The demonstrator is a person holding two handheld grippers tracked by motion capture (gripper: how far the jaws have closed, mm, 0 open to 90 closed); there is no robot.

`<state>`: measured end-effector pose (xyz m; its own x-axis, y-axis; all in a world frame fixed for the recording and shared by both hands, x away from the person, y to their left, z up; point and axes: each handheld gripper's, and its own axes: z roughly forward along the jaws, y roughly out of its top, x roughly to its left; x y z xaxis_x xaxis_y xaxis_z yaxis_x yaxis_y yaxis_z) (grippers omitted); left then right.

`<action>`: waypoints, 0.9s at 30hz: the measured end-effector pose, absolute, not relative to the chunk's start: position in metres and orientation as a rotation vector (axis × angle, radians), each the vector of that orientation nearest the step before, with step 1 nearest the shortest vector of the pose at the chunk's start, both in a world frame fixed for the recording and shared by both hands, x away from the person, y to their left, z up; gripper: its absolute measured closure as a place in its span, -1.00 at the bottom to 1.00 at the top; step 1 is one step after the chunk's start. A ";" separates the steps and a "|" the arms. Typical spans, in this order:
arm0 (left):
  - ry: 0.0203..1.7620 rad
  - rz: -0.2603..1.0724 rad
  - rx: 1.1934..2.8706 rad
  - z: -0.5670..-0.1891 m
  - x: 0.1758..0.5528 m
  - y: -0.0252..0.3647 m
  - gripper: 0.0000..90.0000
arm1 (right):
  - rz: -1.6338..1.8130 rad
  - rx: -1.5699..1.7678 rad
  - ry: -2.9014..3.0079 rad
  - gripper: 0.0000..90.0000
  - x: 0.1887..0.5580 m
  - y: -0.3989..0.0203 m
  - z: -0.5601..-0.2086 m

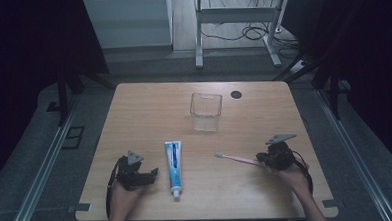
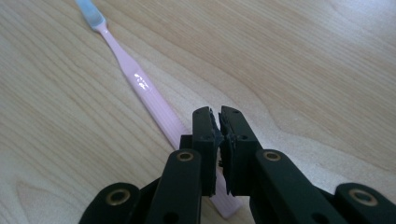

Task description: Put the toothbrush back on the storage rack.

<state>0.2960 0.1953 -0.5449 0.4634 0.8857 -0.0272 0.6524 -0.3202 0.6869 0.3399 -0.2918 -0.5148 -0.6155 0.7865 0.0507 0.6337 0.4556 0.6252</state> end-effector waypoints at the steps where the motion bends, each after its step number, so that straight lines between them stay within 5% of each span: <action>1: 1.274 0.474 2.079 -0.545 0.296 0.195 -0.71 | 0.896 1.222 2.462 0.85 0.340 -0.292 -0.515; 27: 1.274 0.474 2.079 -0.545 0.296 0.195 -0.71 | 0.930 1.191 2.505 0.78 0.319 -0.287 -0.520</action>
